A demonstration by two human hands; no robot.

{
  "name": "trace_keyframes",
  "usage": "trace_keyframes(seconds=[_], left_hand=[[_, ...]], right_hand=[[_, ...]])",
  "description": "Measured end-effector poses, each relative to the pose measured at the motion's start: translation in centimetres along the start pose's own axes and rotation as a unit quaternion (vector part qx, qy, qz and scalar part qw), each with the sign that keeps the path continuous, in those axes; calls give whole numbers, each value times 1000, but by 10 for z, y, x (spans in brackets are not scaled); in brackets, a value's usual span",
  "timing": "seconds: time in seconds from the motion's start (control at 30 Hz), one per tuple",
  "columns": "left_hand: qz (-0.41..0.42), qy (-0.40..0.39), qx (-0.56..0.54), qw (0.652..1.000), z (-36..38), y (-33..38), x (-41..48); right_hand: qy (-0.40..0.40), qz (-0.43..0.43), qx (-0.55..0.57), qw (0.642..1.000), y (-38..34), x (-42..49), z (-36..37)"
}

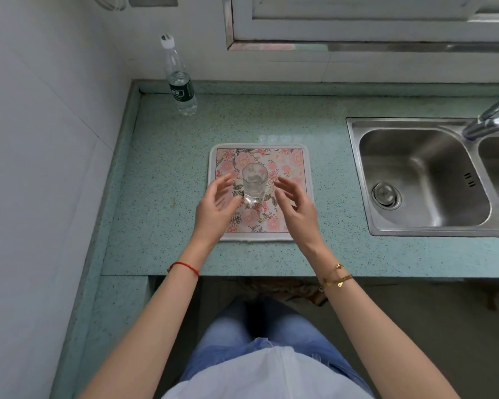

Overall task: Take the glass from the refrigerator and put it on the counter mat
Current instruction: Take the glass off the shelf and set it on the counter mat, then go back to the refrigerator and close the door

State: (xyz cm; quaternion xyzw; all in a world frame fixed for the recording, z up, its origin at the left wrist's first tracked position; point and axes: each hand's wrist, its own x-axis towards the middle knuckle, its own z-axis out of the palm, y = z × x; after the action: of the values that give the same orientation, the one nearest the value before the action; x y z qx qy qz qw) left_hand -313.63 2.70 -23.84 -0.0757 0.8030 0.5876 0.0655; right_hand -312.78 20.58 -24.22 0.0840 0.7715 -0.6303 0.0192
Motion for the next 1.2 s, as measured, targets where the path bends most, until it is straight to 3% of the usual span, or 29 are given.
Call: trace_keyframes(seconds=[0.37, 0.77, 0.97, 1.2], left_hand=[[116, -45, -66, 990, 5, 75, -67], [186, -232, -45, 954, 36, 98, -117], [225, -365, -41, 902, 84, 110, -156], [250, -520, -45, 816, 158, 129, -232]], right_hand=[[66, -88, 53, 993, -59, -69, -43], [253, -62, 61, 964, -58, -184, -60], [384, -43, 81, 919, -52, -254, -85], [558, -45, 90, 823, -47, -346, -121]])
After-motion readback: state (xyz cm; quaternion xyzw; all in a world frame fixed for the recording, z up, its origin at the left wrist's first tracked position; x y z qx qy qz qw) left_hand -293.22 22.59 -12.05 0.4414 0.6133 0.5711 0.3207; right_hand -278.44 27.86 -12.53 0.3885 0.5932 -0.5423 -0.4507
